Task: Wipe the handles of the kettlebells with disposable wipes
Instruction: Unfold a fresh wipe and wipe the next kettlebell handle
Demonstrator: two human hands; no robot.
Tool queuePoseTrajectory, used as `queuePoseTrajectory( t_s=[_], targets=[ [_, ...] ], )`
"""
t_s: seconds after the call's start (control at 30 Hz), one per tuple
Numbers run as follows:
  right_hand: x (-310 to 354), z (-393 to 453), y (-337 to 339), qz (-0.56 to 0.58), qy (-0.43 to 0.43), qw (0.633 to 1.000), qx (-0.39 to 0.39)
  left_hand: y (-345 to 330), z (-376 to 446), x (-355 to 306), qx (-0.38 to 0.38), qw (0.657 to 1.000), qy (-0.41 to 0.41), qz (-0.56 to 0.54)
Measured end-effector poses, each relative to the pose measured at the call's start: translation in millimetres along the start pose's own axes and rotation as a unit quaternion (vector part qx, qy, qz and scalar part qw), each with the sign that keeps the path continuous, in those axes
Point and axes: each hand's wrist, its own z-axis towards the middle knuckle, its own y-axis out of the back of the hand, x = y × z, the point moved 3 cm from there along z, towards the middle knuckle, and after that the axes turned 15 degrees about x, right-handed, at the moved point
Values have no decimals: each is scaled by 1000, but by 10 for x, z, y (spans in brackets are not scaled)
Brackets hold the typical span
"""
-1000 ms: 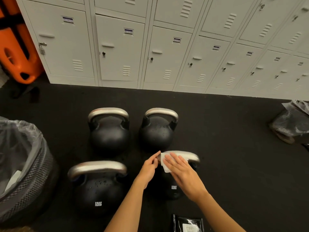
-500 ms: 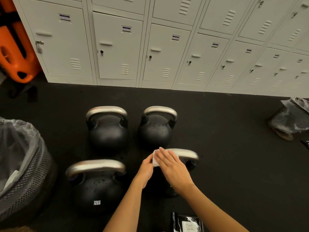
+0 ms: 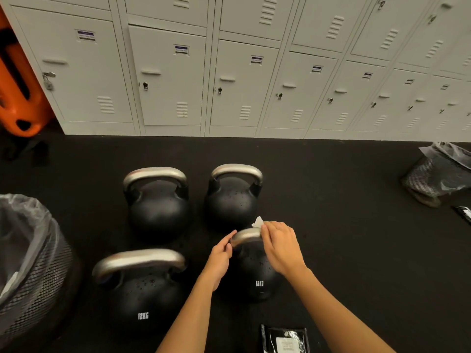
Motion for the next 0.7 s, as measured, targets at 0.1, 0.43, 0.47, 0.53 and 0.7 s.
queuePoseTrajectory(
  t_s=[0.1, 0.43, 0.47, 0.53, 0.7],
  targets=[
    [230, 24, -89, 8, 52, 998, 30, -23, -29, -15, 6, 1000, -4, 1],
    [56, -261, -185, 115, -14, 992, -42, -34, -47, -37, -6, 1000, 3, 13],
    [110, -300, -209, 104, 5, 994, -22, -38, -58, -51, -6, 1000, 1, 14],
    [158, -375, -217, 88, 34, 995, 11, -63, -73, -113, -15, 1000, -2, 21],
    [152, -436, -224, 119, 34, 992, 15, -308, -204, -501, -228, 959, -156, 63]
  ],
)
